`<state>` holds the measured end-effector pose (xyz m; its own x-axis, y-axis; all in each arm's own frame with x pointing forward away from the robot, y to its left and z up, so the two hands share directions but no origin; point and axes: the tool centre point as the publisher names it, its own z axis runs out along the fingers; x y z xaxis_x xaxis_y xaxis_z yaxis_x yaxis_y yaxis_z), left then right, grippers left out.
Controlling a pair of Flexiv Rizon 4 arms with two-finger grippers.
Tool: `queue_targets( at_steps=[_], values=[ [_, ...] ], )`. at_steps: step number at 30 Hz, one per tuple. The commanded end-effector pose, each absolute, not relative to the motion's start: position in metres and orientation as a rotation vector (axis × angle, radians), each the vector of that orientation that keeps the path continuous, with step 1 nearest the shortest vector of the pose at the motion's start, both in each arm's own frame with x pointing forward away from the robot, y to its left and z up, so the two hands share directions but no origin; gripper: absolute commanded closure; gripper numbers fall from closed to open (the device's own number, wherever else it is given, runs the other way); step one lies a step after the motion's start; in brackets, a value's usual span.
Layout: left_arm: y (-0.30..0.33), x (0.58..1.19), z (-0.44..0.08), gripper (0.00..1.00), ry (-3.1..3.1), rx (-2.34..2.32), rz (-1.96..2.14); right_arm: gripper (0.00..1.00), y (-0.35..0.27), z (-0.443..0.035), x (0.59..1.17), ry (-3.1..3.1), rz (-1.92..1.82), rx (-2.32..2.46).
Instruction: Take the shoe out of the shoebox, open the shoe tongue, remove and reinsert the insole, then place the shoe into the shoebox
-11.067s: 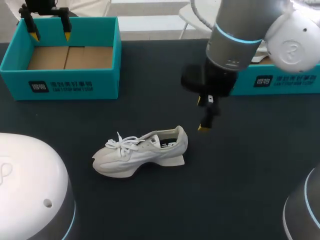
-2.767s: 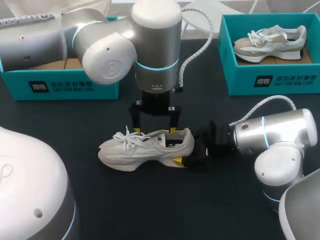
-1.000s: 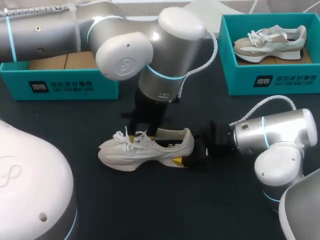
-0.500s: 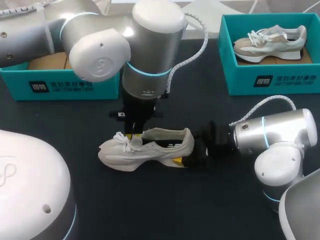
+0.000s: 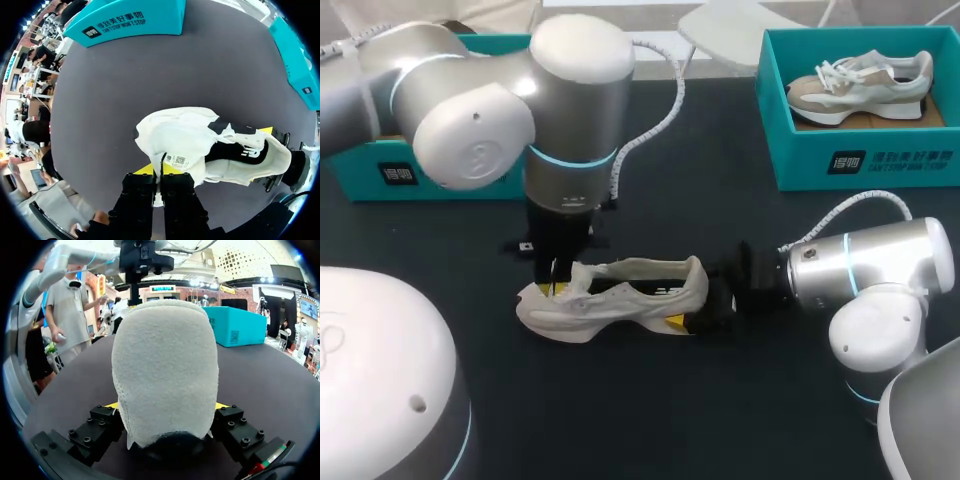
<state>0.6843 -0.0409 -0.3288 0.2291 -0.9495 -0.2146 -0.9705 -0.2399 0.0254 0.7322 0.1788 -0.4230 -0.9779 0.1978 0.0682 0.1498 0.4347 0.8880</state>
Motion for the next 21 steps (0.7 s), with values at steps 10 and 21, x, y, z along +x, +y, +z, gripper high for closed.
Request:
queue_targets(
  at_steps=[10,21],
  values=[
    [-0.007,0.683,-0.369,0.18,1.873,-2.497,0.278,1.0,0.176,-0.428,0.728,2.625,1.607,0.324],
    [-0.001,0.683,-0.357,0.0,1.943,-2.492,0.242,1.0,0.176,-0.428,0.728,2.625,1.607,0.324]
  ],
)
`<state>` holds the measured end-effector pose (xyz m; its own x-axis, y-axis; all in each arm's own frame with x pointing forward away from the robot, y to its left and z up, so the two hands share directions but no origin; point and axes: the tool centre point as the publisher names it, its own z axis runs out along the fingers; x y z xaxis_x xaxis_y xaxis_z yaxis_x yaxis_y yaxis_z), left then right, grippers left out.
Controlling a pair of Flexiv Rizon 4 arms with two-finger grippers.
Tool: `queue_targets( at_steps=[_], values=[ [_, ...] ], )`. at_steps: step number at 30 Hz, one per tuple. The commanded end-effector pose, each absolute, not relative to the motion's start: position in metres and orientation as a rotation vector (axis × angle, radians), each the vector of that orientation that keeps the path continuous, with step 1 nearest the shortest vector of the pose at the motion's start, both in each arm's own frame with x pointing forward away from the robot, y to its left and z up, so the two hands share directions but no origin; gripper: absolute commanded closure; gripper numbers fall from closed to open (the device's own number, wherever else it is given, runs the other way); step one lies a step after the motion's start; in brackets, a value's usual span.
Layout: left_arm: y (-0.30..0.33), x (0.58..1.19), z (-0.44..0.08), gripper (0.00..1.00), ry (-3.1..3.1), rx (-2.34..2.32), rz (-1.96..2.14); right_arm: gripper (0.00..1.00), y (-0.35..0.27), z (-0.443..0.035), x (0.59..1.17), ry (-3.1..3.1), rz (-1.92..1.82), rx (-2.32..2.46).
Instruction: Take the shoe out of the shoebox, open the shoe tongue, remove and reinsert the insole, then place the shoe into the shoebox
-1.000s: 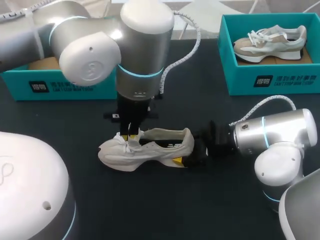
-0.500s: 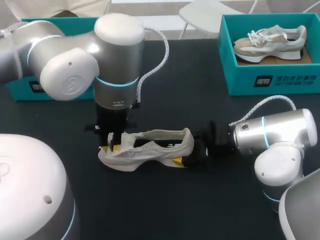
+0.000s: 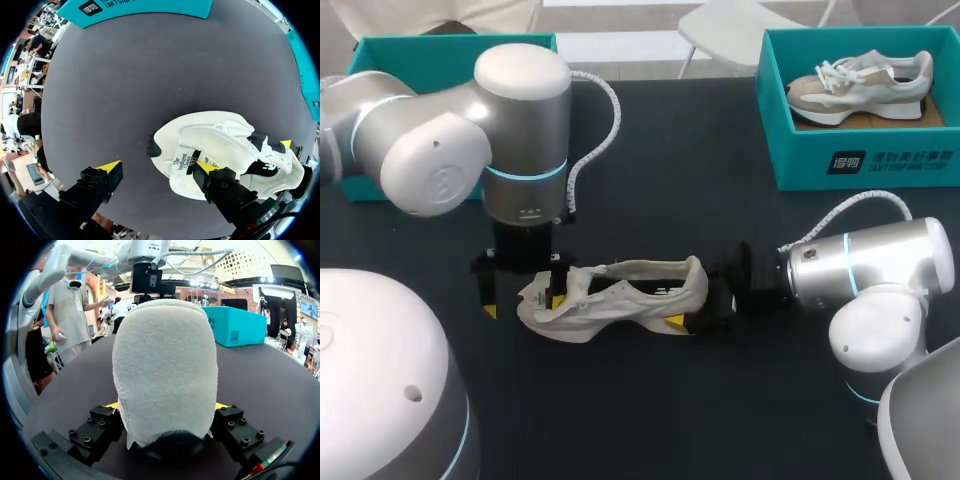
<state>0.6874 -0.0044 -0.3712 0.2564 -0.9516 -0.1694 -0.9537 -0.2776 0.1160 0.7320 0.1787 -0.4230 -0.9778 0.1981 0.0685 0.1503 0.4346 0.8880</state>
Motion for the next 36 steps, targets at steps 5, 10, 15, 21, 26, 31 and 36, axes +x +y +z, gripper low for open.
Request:
queue_targets(
  at_steps=[5,10,15,21,26,31,36],
  values=[
    [-0.012,0.681,-0.323,0.0,2.068,-2.444,0.165,1.0,0.176,-0.428,0.728,2.625,1.607,0.324],
    [-0.031,0.684,-0.299,0.0,2.267,-2.241,0.205,1.0,0.176,-0.428,0.728,2.625,1.607,0.324],
    [-0.046,0.69,-0.283,0.0,2.493,-1.931,0.185,1.0,0.176,-0.428,0.728,2.625,1.607,0.324],
    [-0.067,0.695,-0.26,0.0,2.888,-1.288,0.095,1.0,0.176,-0.428,0.728,2.625,1.607,0.324],
    [-0.092,0.687,-0.236,0.0,3.149,-0.575,0.086,1.0,0.176,-0.428,0.728,2.625,1.607,0.324],
    [-0.105,0.68,-0.22,0.0,3.235,-0.072,0.053,1.0,0.176,-0.428,0.728,2.625,1.607,0.324],
    [-0.107,0.678,-0.211,1.0,3.251,0.101,-0.098,1.0,0.176,-0.428,0.728,2.625,1.607,0.324]
  ],
)
